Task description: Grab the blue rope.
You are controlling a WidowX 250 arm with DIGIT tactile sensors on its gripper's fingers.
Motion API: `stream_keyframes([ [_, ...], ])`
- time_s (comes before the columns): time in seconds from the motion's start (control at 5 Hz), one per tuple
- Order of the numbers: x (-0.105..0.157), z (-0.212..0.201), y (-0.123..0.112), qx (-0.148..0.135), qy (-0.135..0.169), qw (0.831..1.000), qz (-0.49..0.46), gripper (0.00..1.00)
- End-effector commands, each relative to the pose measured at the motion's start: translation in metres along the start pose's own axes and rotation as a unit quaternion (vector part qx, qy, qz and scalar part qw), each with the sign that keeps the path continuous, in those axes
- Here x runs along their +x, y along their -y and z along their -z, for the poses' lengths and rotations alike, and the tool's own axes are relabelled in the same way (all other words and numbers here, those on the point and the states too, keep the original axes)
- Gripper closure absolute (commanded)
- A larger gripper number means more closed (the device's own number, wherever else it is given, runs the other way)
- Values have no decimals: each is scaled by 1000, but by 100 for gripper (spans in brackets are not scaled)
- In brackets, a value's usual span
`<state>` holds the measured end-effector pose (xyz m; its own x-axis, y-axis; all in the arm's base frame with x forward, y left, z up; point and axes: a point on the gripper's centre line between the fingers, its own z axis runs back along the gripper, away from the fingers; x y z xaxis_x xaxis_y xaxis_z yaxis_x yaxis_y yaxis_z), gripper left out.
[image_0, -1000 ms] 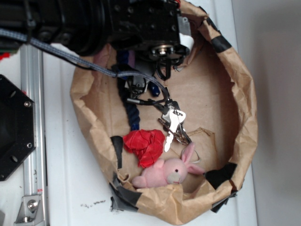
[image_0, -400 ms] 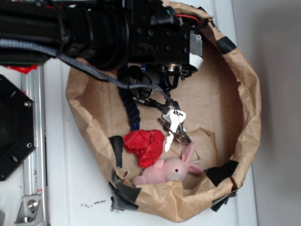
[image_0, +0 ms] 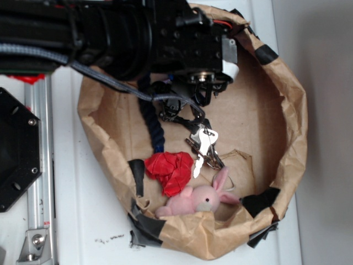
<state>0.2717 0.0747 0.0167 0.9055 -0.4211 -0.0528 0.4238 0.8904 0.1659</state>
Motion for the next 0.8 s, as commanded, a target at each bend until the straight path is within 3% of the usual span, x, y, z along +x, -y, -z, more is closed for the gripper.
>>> stream_keyframes([
  [0.0, 3, -6, -14, 12, 37, 999, -19, 100],
  [0.2, 3, -14, -16, 28, 40, 998, -34, 100],
  [0.6, 20, -56, -29, 25, 69, 991, -113, 100],
])
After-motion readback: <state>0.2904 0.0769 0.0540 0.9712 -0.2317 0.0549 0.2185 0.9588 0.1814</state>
